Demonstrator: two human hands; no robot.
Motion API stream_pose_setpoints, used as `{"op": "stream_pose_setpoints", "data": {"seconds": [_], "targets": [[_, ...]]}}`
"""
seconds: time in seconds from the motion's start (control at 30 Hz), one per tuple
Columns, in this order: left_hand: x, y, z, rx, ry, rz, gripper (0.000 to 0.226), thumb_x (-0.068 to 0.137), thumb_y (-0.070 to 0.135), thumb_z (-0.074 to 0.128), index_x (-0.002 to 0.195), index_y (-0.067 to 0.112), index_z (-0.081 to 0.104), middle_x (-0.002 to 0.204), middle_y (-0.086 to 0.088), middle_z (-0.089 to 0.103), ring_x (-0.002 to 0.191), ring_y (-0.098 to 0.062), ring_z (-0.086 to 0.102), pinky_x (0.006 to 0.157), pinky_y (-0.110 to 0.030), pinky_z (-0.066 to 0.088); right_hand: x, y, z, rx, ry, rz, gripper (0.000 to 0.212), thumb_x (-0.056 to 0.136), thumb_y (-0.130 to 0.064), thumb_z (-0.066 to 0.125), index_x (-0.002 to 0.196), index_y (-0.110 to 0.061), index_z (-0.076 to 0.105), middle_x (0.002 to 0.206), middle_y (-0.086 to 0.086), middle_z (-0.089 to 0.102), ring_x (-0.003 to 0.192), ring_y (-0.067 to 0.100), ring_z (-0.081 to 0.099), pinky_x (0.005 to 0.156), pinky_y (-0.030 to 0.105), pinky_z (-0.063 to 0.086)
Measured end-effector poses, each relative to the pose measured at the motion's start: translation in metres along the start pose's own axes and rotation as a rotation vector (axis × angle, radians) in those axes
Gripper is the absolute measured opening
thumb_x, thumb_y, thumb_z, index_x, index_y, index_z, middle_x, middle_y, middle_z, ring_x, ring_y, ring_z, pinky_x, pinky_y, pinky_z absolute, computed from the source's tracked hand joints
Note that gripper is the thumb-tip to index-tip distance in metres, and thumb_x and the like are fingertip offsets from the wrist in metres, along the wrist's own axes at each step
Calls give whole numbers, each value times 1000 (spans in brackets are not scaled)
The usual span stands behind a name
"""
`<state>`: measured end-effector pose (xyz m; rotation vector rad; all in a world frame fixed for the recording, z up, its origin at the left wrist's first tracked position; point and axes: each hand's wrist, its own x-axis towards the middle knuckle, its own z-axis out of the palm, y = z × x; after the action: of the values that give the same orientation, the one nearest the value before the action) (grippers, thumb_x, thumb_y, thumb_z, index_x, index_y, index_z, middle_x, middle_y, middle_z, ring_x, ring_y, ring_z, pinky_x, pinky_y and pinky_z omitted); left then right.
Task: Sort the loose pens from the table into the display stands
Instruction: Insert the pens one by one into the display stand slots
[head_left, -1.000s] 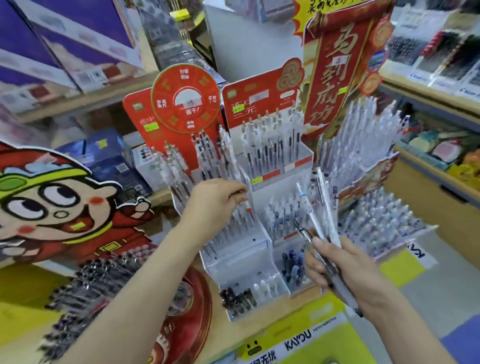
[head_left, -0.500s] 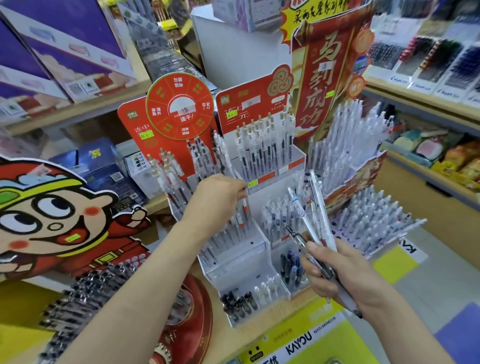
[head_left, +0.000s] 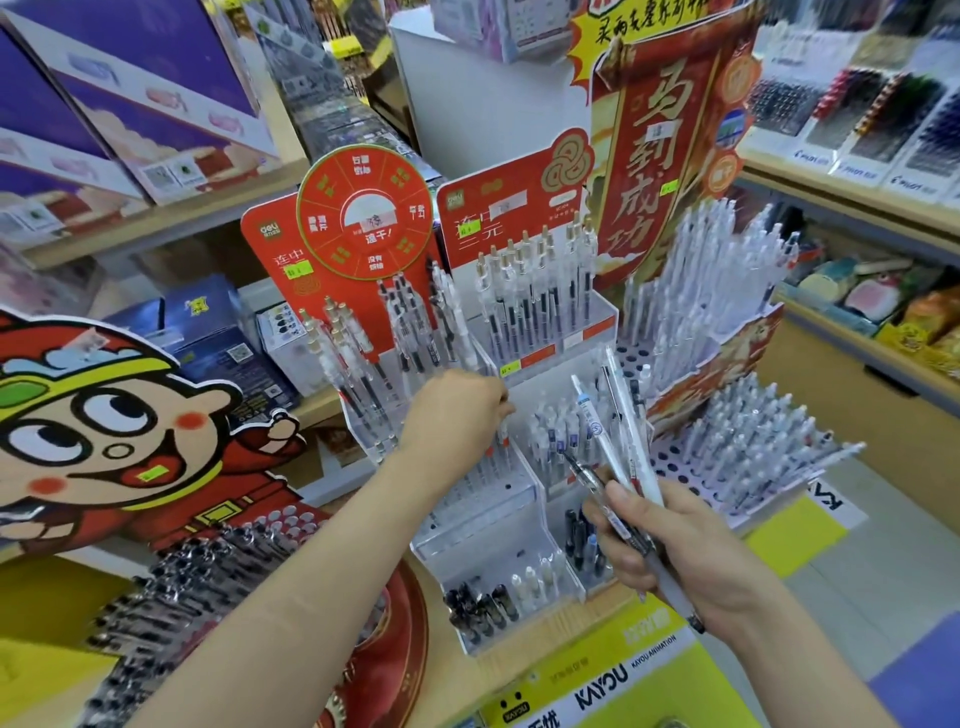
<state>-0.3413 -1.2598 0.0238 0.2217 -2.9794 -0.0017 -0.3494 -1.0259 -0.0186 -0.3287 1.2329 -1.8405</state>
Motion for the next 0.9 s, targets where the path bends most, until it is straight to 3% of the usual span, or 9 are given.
{"op": "stream_pose_setpoints", "data": {"seconds": [0.17,0.37,0.43,0.5,0.57,0.63,0.7,0.77,0.9], "targets": [[0,-8,4,55,-9,74,27,97,35,52,96,15,70,90,1,67,90,-19,52,75,-37,53,4,1,2,-25,16,7,39,75,-49,74,83,-11,67,88,20,40,53,19,34,46,28,29],[-3,0,-11,-19,-53,19,20,97,25,54,105,17,70,100,1,70,98,-20,55,82,-33,48,4,-2,8,133,-46,-12,51,70,-45,84,92,-6,58,78,10,53,46,12,36,42,22,31],[-12,10,-30,-253,70,-72,20,98,27,53,105,19,70,96,6,70,92,-14,59,80,-31,49,2,-4,8,183,-68,-12,43,77,-40,78,95,-6,60,75,9,53,43,10,34,39,20,31],[-22,28,-51,-666,141,-158,19,96,31,56,107,24,69,90,13,70,76,-2,60,70,-22,49,1,-7,8,195,-87,2,36,82,-37,72,97,-5,63,70,9,51,40,9,33,38,20,30],[-23,42,-62,-937,18,-152,26,93,38,57,116,27,63,89,11,69,68,2,61,63,-18,49,0,-8,9,176,-135,26,40,86,-37,68,103,-1,58,68,8,49,39,9,32,38,19,30],[-22,48,-62,-1070,-131,-171,28,91,34,61,117,24,60,81,3,68,61,-4,60,56,-19,49,0,-10,10,172,-194,43,38,92,-36,63,106,-2,55,67,8,46,39,9,31,38,19,30],[-20,49,-62,-1211,-164,-246,23,89,20,67,112,17,62,74,-11,66,59,-11,61,57,-19,49,-1,-11,11,166,-231,44,31,95,-37,58,101,-7,58,67,7,44,40,8,29,39,18,29],[-21,49,-59,-1335,-125,-291,23,87,11,69,109,12,63,81,-20,70,63,-15,64,62,-23,53,-1,-12,11,133,-225,27,38,93,-43,61,95,-6,56,67,5,43,40,8,28,39,19,28],[-20,48,-57,-1396,19,-336,17,82,13,73,98,10,68,73,-11,71,63,-16,65,63,-25,53,-1,-15,9,130,-138,-3,47,88,-49,61,104,-5,54,67,6,41,41,9,25,39,19,28]]}}
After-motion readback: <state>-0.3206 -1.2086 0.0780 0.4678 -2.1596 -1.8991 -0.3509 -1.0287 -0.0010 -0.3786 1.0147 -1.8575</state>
